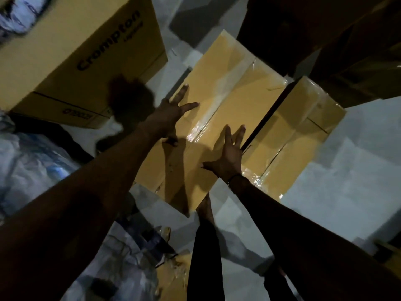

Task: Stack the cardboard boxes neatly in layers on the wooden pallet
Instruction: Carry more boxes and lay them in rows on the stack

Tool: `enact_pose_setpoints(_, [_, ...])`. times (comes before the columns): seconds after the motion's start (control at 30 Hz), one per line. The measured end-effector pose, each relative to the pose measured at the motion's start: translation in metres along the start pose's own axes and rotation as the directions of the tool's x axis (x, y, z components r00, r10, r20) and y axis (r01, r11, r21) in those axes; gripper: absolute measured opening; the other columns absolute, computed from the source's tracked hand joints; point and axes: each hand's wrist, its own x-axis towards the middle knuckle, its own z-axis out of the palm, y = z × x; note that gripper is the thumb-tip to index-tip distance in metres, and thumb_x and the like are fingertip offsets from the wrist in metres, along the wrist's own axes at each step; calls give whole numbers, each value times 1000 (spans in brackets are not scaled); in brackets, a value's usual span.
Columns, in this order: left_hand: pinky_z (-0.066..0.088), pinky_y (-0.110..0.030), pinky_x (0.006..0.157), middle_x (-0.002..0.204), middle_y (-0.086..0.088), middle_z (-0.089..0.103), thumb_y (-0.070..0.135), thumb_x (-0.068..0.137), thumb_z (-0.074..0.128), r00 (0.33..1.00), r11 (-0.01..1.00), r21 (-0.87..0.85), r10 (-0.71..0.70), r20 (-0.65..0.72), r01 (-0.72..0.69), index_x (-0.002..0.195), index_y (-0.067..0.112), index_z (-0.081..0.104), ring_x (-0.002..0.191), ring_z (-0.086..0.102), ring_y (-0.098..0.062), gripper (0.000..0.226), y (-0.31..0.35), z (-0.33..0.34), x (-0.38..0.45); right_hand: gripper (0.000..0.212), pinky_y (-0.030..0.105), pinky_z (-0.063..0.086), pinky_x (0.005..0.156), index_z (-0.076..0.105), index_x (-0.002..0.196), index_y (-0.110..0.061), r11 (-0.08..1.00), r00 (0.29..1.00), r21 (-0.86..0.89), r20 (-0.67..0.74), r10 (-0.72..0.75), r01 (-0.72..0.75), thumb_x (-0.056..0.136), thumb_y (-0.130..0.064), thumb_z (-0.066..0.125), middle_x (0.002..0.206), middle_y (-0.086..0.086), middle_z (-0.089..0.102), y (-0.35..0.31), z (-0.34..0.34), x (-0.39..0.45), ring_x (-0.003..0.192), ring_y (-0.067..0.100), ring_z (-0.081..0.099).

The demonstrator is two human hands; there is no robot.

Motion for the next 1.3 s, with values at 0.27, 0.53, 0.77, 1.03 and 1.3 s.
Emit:
enact_pose_setpoints(0.27, [30, -65, 117, 165, -3, -33, 41, 47, 101, 996, 999, -4, -40, -78, 40, 161, 45, 5, 150, 11, -54, 149, 95, -30, -83, 161, 60, 33, 118, 4, 165, -25, 996, 998, 66, 19, -67, 65, 39, -41, 104, 165, -1, -34, 22, -95, -79, 157, 31, -1])
enact_pose_setpoints(0.53, [33, -72, 111, 165, -4, -35, 45, 38, 102, 987, 988, -140, -90, -136, 71, 162, 41, 13, 149, 9, -58, 152, 272, -63, -183, 159, 60, 28, 121, 8, 164, -27, 988, 987, 44, 39, -153, 151, 38, -38, 104, 167, -4, -30, 90, -244, -198, 157, 32, 0])
enact_pose_setpoints(0.77, [35, -62, 111, 165, -6, -32, 44, 39, 102, 984, 965, -262, -49, -170, 2, 163, 31, 18, 147, 17, -53, 151, 471, -75, -257, 159, 59, 39, 115, 14, 163, -32, 985, 984, 4, -19, -175, 175, 34, -36, 106, 168, -7, -26, 192, -377, -318, 153, 42, 20])
enact_pose_setpoints(1.03, [32, -60, 117, 166, -6, -31, 48, 46, 100, 980, 995, -48, 74, -187, -84, 163, 34, 11, 152, 12, -50, 148, 678, -85, -279, 155, 54, 30, 122, 18, 162, -31, 997, 985, 51, -168, -50, 60, 35, -35, 106, 169, -7, -21, 316, -501, -435, 156, 35, 13])
enact_pose_setpoints(1.3, [39, -59, 114, 166, 2, -32, 38, 47, 103, 951, 967, 62, 252, -178, -245, 161, 40, 15, 149, 19, -51, 144, 846, -132, -236, 151, 57, 25, 123, 19, 162, -30, 987, 922, 145, -370, 117, -67, 39, -36, 105, 170, -6, -19, 403, -618, -490, 157, 30, 6])
